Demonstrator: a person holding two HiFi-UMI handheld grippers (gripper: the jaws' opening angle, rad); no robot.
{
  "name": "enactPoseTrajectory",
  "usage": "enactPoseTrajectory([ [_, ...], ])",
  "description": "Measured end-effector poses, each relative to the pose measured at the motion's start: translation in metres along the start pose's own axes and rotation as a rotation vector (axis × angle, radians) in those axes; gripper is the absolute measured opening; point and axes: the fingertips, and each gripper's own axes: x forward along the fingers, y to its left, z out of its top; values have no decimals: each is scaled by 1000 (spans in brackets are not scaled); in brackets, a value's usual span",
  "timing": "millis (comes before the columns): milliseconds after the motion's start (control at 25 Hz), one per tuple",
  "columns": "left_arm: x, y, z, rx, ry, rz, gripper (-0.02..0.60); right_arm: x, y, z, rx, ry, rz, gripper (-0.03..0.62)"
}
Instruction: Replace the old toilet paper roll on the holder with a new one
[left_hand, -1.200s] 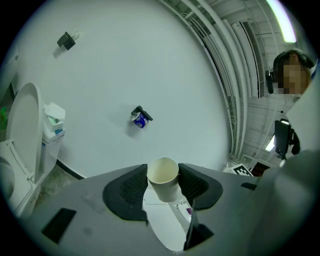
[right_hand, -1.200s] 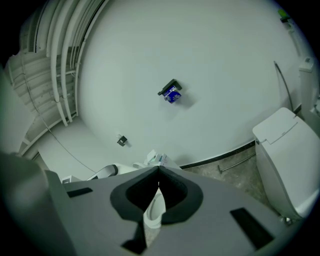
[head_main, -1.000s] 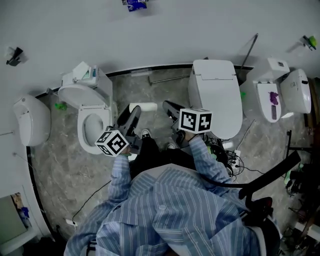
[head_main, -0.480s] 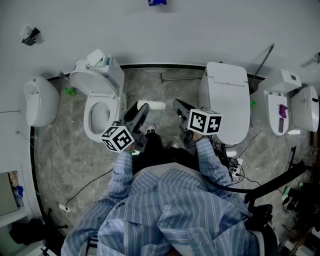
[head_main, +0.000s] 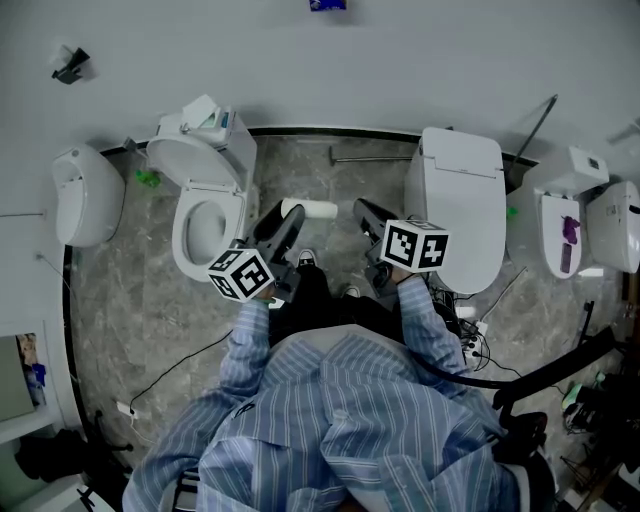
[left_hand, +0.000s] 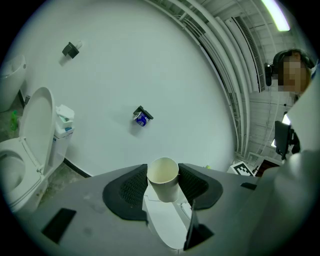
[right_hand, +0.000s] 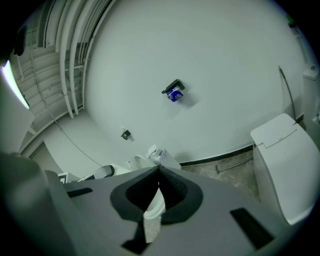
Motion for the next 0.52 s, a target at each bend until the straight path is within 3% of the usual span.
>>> enactPoseTrajectory([
  [520, 10, 11, 3, -11, 6, -2, 192, 12, -4, 5, 2, 9, -2, 6],
])
